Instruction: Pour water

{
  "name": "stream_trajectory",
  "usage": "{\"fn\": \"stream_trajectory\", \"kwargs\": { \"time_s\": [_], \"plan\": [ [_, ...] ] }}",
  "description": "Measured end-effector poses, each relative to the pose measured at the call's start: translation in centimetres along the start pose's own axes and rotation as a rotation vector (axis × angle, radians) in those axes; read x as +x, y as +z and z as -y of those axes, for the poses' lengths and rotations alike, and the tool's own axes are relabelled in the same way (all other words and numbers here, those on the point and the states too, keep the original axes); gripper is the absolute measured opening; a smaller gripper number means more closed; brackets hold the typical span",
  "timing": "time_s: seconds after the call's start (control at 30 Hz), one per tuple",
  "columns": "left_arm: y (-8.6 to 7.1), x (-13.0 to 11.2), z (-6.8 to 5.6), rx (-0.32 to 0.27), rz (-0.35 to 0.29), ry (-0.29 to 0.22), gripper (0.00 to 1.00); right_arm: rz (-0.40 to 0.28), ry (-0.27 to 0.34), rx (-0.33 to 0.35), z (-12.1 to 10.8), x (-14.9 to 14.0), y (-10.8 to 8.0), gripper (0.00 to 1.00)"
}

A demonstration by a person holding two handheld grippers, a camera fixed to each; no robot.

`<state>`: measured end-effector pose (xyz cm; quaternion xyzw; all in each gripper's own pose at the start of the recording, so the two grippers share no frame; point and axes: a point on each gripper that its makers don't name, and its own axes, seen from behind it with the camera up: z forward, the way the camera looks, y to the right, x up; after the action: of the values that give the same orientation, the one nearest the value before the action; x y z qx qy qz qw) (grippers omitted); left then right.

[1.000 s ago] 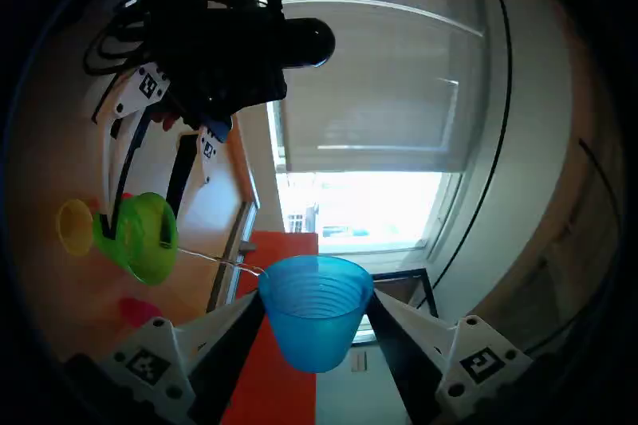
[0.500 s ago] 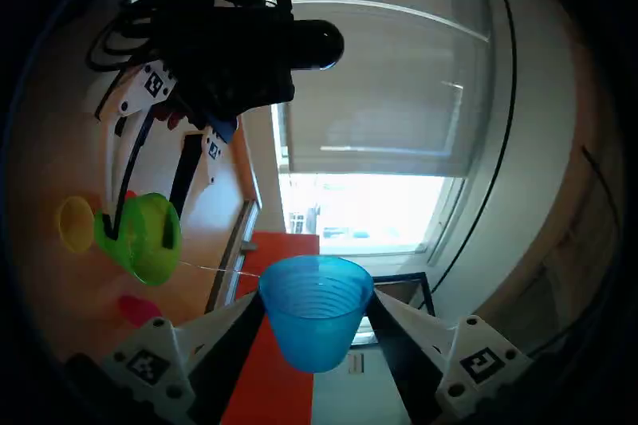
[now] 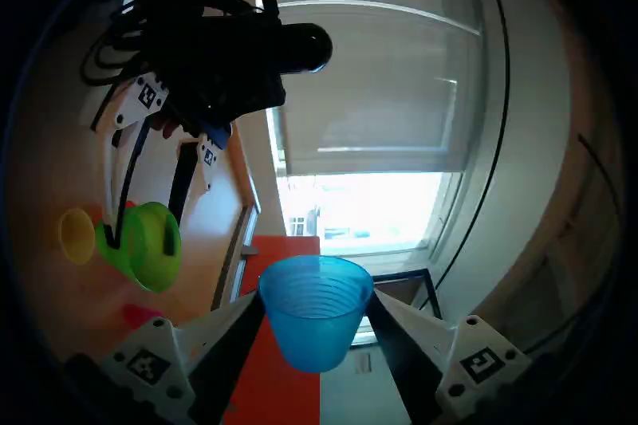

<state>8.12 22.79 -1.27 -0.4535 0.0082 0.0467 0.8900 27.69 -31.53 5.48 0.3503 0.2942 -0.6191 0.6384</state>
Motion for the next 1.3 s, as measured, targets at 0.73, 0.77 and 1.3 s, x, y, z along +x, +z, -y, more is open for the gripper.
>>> {"fn": "stream_trajectory", "kwargs": {
  "time_s": [0.73,0.77,1.3],
  "plan": [
    [-0.2,0.2,0.2,0.009,-0.001,0.004,0.87,-0.035,0.725,0.016,1.6,0.0,-1.2,0.9],
    [-0.2,0.2,0.2,0.009,-0.001,0.004,0.87,-0.041,0.778,0.02,1.7,0.1,-1.2,0.9],
    [-0.5,0.3,0.5,0.021,0.001,0.007,0.87,-0.075,1.292,0.077,2.4,0.5,-1.6,0.9]
  ]
}}
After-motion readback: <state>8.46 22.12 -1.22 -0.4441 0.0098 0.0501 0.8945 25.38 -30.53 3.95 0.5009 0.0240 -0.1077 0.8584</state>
